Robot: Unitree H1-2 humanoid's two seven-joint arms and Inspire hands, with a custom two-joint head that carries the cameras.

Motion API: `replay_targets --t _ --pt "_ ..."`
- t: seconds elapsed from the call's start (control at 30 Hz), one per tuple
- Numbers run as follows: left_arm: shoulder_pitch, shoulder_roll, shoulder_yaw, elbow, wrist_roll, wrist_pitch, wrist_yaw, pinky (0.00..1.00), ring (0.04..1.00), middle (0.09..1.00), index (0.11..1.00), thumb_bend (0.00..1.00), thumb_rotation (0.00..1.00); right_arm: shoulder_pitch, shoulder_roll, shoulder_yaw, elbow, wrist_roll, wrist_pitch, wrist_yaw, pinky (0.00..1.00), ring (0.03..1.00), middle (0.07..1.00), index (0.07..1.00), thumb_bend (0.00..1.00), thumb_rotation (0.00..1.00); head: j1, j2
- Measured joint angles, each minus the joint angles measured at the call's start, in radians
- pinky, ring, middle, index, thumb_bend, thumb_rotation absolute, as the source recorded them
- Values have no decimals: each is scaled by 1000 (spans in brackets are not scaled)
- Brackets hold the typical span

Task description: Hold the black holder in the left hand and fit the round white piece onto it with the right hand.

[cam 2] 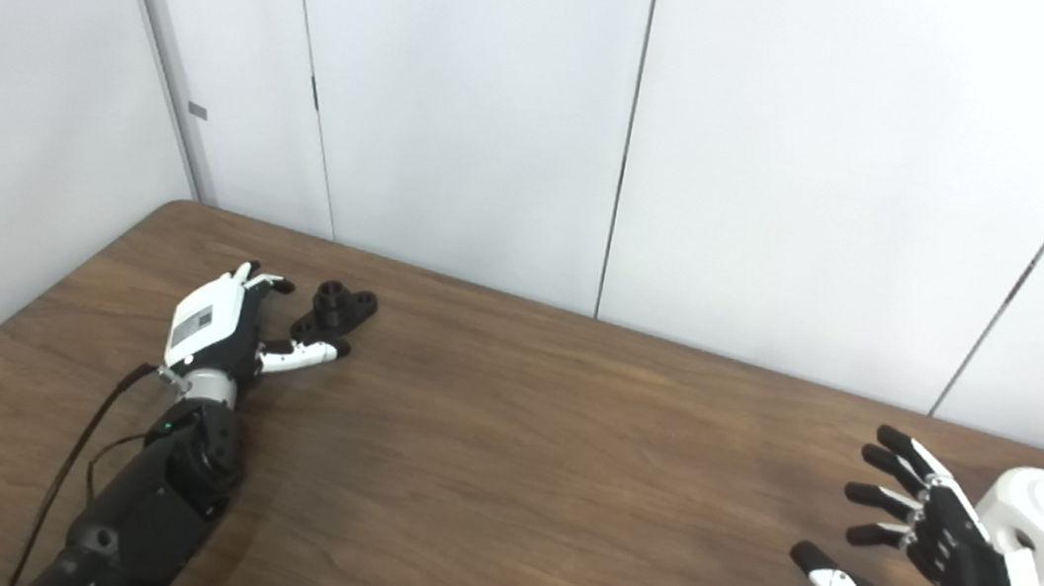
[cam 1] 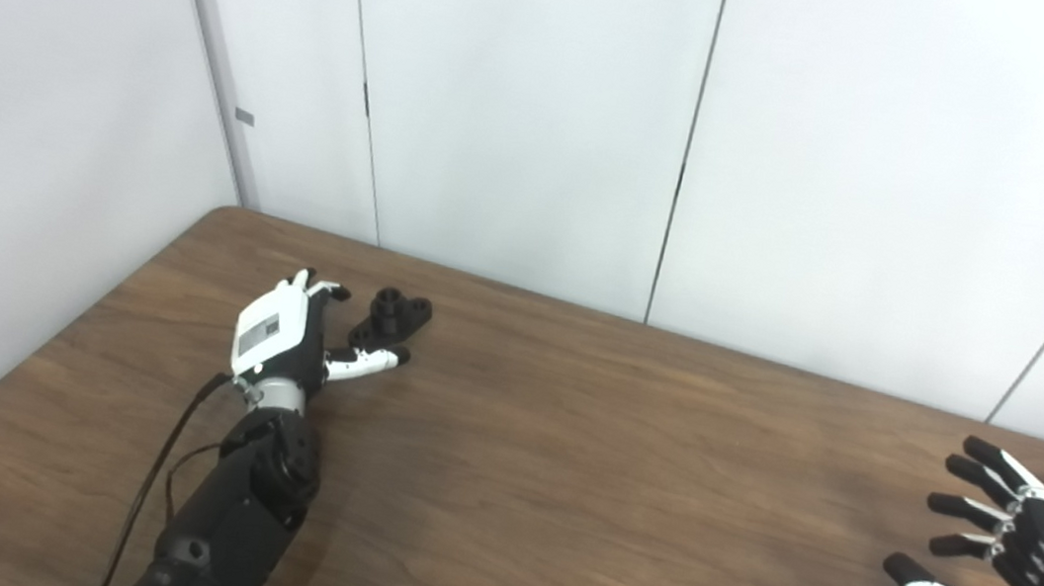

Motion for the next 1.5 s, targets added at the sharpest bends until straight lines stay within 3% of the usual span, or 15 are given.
replay_targets --t 0.2,0.33,0.6,1.13,1.27,1.47,1.5 --pt "-23 1 -16 34 -2 0 4 846 985 955 762 989 402 1 0 0 -2 0 1 0 553 717 824 845 452 0 0 3" --pt "-48 -1 -19 66 -13 -2 6 910 999 960 760 975 367 3 0 1 -13 -4 15 0 556 716 828 846 450 0 -5 8" --pt "-89 0 -33 185 -29 -59 38 927 994 947 738 959 356 11 0 3 -27 -23 16 0 555 736 821 844 461 0 -15 14" --pt "-114 5 -62 218 -59 -68 21 942 968 922 712 934 292 20 0 -2 -41 -28 25 0 552 722 814 851 469 0 -20 25" --pt "-114 7 -67 218 -60 -69 21 901 957 914 710 949 315 19 0 -7 -41 -27 25 -1 557 724 820 852 473 1 -18 26" --pt "-117 14 -69 216 -71 -99 21 812 923 897 671 902 201 18 0 -12 -41 -27 25 -1 554 724 828 857 465 10 -18 31" --pt "-118 17 -70 214 -74 -116 21 809 907 871 598 883 129 18 0 -12 -41 -27 25 -1 551 723 829 857 463 6 -21 31"
